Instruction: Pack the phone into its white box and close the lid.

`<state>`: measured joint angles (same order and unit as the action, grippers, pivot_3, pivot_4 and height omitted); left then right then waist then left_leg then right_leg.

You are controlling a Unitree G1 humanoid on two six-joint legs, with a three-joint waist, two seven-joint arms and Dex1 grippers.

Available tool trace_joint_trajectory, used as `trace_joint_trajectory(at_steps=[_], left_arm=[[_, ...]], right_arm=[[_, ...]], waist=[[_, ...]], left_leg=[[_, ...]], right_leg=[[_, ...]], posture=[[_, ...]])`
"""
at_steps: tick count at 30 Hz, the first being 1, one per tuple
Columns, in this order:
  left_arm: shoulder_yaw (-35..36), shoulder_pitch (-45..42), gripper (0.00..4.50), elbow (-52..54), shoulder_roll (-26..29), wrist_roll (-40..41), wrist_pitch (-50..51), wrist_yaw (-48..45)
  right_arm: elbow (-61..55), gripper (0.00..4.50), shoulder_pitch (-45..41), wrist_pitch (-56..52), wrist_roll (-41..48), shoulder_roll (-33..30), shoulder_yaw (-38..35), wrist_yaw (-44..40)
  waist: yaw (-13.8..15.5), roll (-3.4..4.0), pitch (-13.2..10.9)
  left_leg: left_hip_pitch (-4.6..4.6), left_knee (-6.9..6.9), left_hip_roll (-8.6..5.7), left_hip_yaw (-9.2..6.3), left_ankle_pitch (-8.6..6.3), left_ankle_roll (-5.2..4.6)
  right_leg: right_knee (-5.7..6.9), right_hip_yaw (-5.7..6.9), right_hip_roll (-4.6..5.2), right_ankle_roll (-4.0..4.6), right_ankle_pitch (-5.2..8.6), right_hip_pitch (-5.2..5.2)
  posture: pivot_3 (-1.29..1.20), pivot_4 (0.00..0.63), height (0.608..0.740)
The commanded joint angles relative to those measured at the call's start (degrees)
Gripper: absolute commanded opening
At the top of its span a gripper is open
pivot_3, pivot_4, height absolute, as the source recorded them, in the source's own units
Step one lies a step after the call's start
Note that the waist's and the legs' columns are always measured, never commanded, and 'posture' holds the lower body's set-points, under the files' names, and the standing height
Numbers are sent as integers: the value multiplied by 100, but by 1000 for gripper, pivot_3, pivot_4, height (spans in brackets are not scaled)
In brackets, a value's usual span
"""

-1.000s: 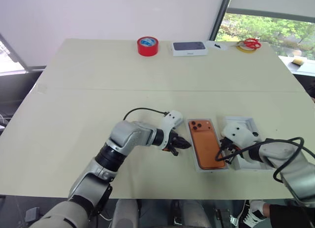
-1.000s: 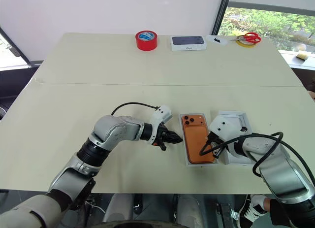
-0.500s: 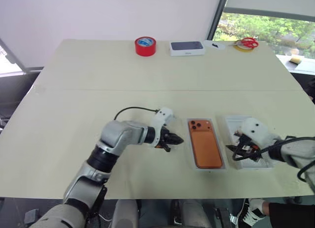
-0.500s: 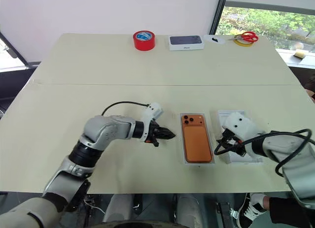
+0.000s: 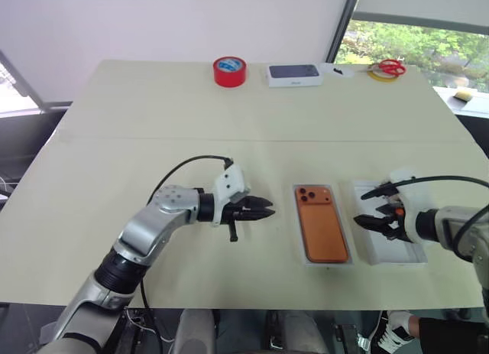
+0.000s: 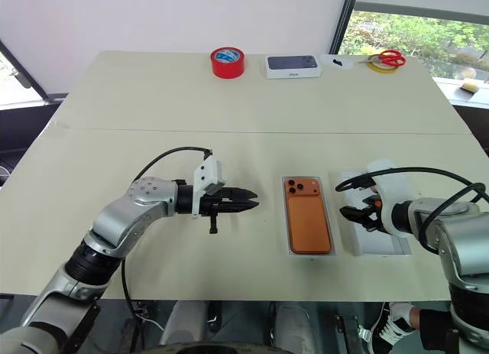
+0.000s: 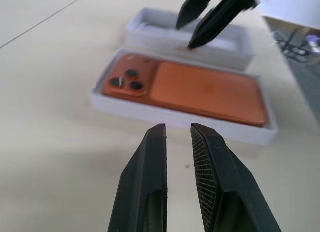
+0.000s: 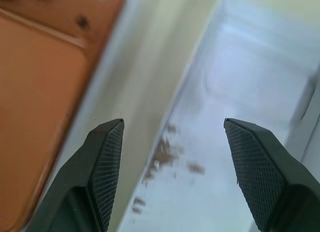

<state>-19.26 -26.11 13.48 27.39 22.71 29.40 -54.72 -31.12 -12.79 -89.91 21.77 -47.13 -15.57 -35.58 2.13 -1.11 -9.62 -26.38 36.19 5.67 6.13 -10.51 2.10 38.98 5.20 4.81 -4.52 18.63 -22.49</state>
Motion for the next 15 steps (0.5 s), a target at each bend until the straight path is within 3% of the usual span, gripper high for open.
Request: trace_joint_trajectory(at_steps=[1, 4, 5, 7, 11, 12, 15], left_arm=[[24, 129, 823, 380, 111, -41, -446, -294], [18, 199, 823, 429, 141, -101, -560, -351], [22, 215, 823, 435, 145, -109, -572, -354], [22, 238, 823, 417, 143, -144, -595, -343], [58, 284, 823, 380, 138, -187, -666, -325], [73, 294, 823, 376, 137, -187, -673, -323], [125, 335, 823, 354, 142, -184, -690, -310]], right_arm=[[-36, 3339, -129, -259, 133, 182, -63, 324], [23, 3339, -117, -259, 215, 295, -12, 598], [45, 3106, -129, -259, 256, 331, -8, 682], [92, 2479, -152, -259, 313, 371, 6, 879], [211, 352, -201, -259, 511, 469, -101, 1208], [238, 45, -213, -259, 567, 486, -146, 1287], [344, 45, -284, -259, 825, 530, -359, 1507]], waist=[[-20, 5, 2], [-12, 6, 3], [-11, 6, 3], [-10, 6, 3], [-10, 6, 3], [-10, 6, 3], [-11, 6, 3]], left_leg=[[1, 0, 2, 0, 0, 0], [2, -1, 2, 1, 0, 0], [2, 0, 2, 1, 0, 0], [1, 1, 2, 2, 0, 0], [2, 0, 2, 2, 0, 0], [2, 1, 2, 2, 0, 0], [2, 1, 2, 2, 0, 0]], right_leg=[[0, 0, -3, 0, 0, 1], [3, 0, -4, 0, 0, 0], [3, 0, -4, -1, 0, 1], [3, 0, -4, -1, 0, 1], [3, -1, -5, -1, 0, 1], [3, -1, -5, -1, 0, 1], [3, 0, -5, -2, 0, 3]], posture=[[0, 150, 730], [0, 150, 730], [0, 150, 730], [0, 150, 730], [0, 150, 730], [0, 150, 730], [0, 150, 730]])
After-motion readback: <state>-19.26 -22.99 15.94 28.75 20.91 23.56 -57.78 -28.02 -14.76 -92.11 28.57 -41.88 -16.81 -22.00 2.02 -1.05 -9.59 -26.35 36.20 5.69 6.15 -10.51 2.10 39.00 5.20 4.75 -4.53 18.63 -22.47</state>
